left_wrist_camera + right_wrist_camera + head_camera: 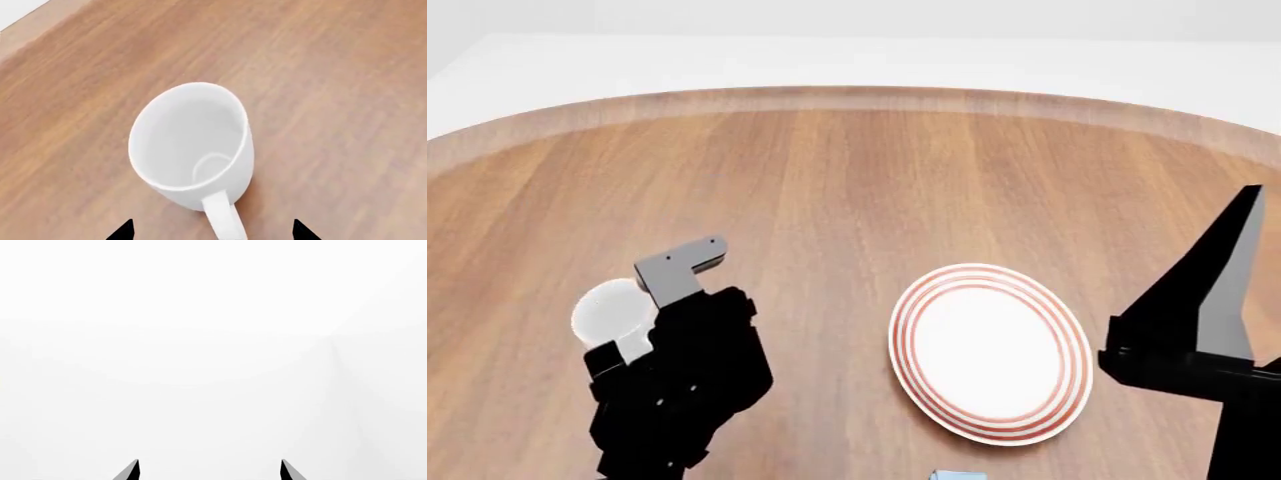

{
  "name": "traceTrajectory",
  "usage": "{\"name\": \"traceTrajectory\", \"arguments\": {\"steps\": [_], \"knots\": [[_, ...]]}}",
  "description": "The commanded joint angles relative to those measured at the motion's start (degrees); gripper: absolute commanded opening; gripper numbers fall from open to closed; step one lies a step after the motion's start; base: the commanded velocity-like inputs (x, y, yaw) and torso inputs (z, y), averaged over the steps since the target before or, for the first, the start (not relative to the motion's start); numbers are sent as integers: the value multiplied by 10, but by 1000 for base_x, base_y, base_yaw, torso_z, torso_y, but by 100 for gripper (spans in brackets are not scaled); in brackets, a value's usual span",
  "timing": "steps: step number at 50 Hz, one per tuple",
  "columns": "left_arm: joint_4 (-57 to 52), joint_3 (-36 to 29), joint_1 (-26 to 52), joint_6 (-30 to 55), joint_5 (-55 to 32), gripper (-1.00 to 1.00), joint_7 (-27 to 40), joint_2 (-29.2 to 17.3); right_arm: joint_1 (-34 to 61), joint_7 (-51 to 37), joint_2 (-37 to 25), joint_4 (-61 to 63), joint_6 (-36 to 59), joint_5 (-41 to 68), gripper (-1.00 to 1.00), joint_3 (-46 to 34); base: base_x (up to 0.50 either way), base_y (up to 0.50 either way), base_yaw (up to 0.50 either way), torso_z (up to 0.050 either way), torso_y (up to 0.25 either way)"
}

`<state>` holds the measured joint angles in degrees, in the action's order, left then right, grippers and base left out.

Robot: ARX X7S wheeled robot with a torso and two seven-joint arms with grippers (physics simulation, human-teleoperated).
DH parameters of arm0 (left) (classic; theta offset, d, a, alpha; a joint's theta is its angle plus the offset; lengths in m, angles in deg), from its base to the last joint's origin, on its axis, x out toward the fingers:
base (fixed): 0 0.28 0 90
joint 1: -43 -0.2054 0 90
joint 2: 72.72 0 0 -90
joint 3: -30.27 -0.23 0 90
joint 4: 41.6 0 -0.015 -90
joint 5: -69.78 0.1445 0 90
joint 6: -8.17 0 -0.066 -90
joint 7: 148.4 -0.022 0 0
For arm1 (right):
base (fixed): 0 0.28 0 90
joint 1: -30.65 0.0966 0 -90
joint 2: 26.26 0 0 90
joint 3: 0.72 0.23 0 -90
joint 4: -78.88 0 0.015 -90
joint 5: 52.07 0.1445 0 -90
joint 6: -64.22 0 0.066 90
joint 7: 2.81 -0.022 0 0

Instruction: Pick up the white mug and put it on the plate, and put the chocolate pudding to the right of the plate.

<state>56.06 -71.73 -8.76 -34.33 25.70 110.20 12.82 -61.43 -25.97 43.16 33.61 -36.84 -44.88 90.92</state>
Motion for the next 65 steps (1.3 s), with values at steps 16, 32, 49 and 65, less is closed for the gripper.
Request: {"name": "traceTrajectory", "arguments": {"steps": [16,32,49,65], "knots": [[91,31,4,-81,-8,100,-31,17,-3,13,3,2,-7,-11,100,6,0,0,0,0,0],[126,27,10,-114,-10,100,-41,10,-6,11,2,-1,-10,-13,100,2,0,0,0,0,0],[172,14,17,-145,-7,100,-61,7,-8,10,-1,-3,-13,-13,100,-3,0,0,0,0,0],[189,-13,23,-159,-9,-100,-102,4,-8,8,-3,-6,-14,-14,100,-8,0,0,0,0,0]]}}
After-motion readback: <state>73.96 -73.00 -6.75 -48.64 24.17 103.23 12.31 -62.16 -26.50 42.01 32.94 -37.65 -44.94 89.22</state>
